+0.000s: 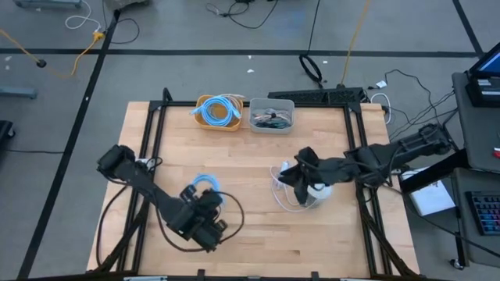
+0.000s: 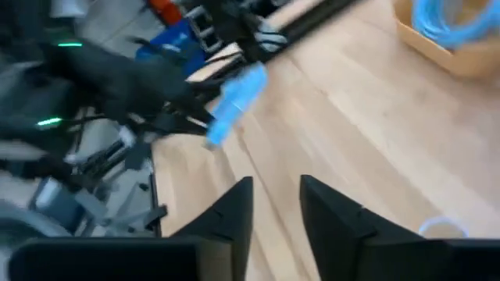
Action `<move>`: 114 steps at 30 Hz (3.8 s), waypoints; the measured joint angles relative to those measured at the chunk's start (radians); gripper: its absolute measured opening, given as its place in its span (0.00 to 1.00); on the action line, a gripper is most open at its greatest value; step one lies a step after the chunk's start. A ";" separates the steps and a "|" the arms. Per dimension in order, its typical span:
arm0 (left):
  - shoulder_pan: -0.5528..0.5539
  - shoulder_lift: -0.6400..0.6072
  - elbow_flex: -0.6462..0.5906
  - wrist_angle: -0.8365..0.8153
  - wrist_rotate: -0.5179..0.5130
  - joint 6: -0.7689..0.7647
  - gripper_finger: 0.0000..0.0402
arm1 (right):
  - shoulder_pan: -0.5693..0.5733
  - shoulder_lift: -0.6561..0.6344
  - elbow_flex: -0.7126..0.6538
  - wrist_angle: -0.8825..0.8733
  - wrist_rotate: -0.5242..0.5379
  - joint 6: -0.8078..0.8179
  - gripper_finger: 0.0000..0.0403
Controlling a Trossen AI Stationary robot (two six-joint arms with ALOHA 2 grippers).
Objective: Pick & Place USB Port
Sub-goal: Put the blue HDMI cable into the yellow bin
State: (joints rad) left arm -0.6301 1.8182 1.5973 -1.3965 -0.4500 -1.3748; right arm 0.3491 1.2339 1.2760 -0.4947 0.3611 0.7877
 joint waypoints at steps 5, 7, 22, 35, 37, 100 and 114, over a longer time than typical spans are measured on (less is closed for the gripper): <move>0.027 0.084 0.297 -0.139 -0.073 0.217 0.09 | -0.121 0.001 -0.117 0.126 -0.213 0.211 0.38; 0.040 0.154 0.416 -0.172 -0.074 0.334 0.09 | -0.162 0.001 -0.191 0.282 -0.341 0.298 0.42; 0.060 0.313 0.627 -0.171 0.024 0.632 0.09 | -0.223 0.013 -0.408 0.707 -0.546 0.507 0.52; 0.156 0.309 0.719 -0.071 0.063 0.785 0.09 | -0.237 0.104 -0.408 0.867 -0.549 0.574 0.52; 0.163 0.309 0.719 -0.065 0.069 0.799 0.09 | -0.236 0.118 -0.408 0.906 -0.550 0.586 0.52; 0.453 0.142 0.720 0.200 0.465 0.959 0.52 | -0.047 0.076 0.180 -0.272 -0.309 -0.621 0.08; 0.448 0.198 0.720 0.255 0.541 1.008 0.52 | -0.078 0.142 0.179 -0.236 -0.342 -0.608 0.08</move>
State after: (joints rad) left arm -0.1817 2.0158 2.3169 -1.1415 0.0910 -0.3663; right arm 0.2710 1.3755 1.4546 -0.7309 0.0189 0.1795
